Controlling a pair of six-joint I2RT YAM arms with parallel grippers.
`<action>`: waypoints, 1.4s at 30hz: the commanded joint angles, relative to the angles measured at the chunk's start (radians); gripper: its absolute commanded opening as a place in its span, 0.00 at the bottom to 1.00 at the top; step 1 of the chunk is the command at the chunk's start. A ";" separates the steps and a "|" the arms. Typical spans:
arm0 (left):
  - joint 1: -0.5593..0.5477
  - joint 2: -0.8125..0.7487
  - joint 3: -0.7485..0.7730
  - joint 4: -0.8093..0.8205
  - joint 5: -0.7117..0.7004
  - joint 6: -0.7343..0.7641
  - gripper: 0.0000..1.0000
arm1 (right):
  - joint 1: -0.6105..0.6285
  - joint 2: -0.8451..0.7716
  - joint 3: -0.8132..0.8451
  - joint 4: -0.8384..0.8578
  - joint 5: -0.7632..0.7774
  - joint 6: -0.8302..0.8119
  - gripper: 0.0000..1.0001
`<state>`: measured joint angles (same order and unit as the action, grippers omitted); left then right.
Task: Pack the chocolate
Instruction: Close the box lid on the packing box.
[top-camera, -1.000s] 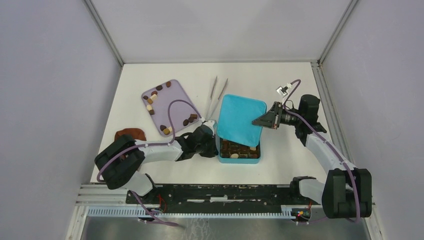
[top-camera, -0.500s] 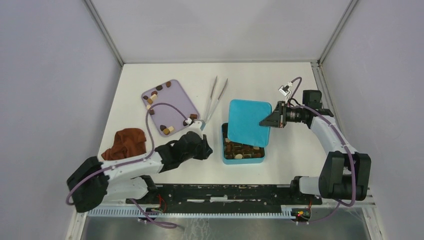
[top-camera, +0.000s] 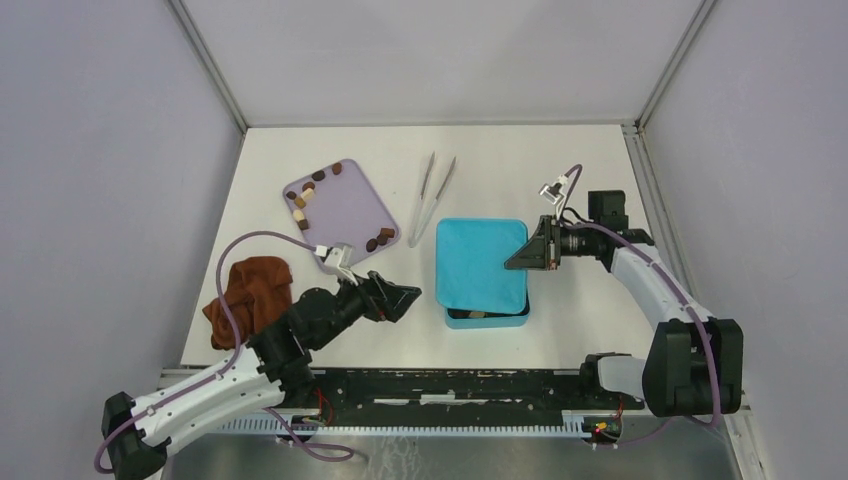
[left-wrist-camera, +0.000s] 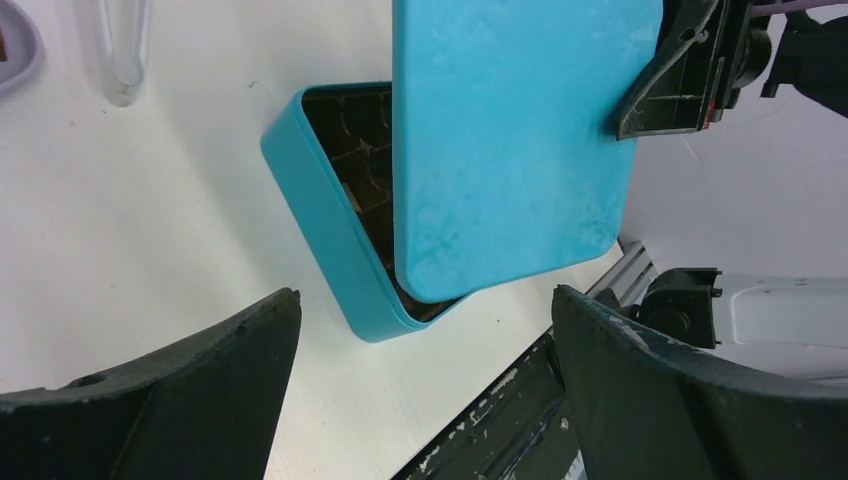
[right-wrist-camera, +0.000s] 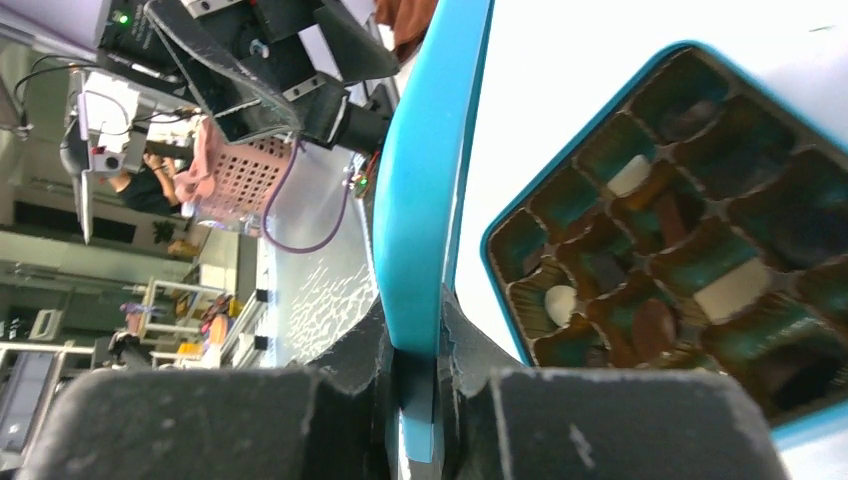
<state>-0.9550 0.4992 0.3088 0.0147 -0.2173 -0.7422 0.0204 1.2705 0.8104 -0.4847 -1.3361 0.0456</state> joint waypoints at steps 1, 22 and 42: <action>0.003 0.005 -0.021 0.096 0.064 -0.065 1.00 | 0.025 -0.038 -0.101 0.244 -0.064 0.219 0.00; 0.005 0.359 0.087 0.108 0.078 -0.014 0.84 | -0.012 -0.022 -0.220 0.366 -0.018 0.289 0.09; 0.009 0.632 0.179 0.195 0.187 0.017 0.77 | -0.054 0.007 -0.202 0.260 0.018 0.191 0.13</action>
<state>-0.9493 1.1213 0.4335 0.1730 -0.0418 -0.7700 -0.0284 1.2724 0.5697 -0.1864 -1.3327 0.3058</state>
